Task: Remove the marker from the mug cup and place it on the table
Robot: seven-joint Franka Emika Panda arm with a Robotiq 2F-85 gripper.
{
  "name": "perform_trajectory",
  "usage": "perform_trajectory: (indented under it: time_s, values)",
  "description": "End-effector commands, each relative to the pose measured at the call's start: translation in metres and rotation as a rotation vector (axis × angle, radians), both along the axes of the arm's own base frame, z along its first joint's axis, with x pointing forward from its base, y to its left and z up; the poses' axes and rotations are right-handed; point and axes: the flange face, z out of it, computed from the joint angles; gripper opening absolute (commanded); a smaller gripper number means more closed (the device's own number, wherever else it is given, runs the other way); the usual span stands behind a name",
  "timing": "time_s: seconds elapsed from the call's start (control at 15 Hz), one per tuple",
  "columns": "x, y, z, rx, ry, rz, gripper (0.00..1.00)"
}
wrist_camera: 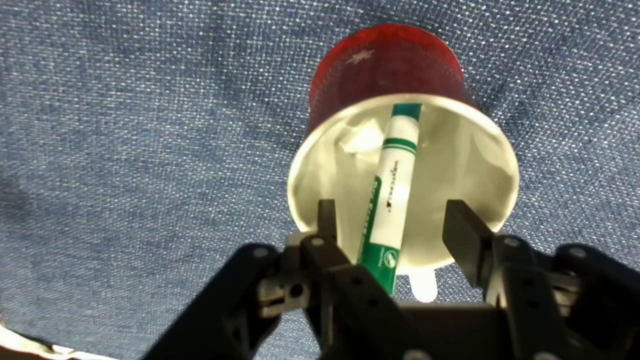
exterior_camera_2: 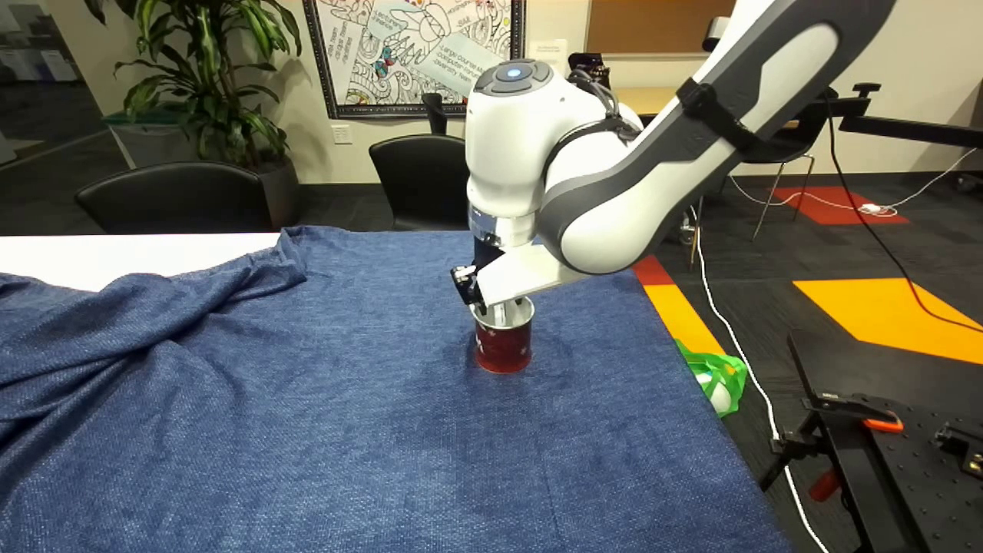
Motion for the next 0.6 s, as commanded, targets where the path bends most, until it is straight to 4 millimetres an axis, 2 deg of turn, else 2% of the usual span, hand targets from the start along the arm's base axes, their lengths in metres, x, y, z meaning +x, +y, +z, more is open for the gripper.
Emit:
perform_trajectory:
  time_s: [0.0, 0.07, 0.13, 0.2, 0.4, 0.47, 0.53]
  values:
    - [0.0093, -0.0015, -0.003, -0.008, 0.028, 0.01, 0.58]
    - [0.0099, -0.0007, -0.0035, -0.008, 0.031, 0.011, 0.56]
    - [0.0103, 0.0001, -0.004, -0.008, 0.034, 0.012, 0.34]
    - [0.0107, 0.0008, -0.0042, -0.01, 0.037, 0.013, 0.31]
    - [0.0111, 0.0023, -0.0084, -0.011, 0.045, 0.016, 0.06]
    - [0.0112, 0.0026, -0.0097, -0.011, 0.048, 0.016, 0.01]
    - [0.0115, 0.0028, -0.0098, -0.013, 0.05, 0.016, 0.05]
